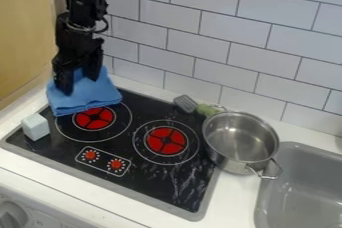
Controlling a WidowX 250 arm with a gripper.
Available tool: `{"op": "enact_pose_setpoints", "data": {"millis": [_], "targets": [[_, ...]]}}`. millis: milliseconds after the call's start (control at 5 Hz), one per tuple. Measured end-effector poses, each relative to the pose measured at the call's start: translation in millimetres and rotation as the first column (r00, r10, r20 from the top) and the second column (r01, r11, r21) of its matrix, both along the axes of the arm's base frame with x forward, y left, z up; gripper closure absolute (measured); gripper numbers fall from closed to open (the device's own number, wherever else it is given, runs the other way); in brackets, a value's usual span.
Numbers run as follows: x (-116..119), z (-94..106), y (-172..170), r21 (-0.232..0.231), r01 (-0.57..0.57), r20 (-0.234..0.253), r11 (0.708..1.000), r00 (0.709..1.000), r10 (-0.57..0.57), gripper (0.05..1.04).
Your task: Blue cloth placed to the left part of stove
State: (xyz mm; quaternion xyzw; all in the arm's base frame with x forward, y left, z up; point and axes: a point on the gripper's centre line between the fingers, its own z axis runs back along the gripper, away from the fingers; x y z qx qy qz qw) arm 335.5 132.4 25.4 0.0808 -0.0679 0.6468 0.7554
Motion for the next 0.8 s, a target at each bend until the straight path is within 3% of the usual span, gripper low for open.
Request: {"op": "enact_pose_setpoints", "data": {"millis": [400,800], "targets": [[-3,39.5,-2,0.023,0.016,0.093,1.0,0.996,-0.018,0.085],[-10,51.0,-5,0.029,0.015,0.121,0.999,0.992,-0.018,0.085]]}}
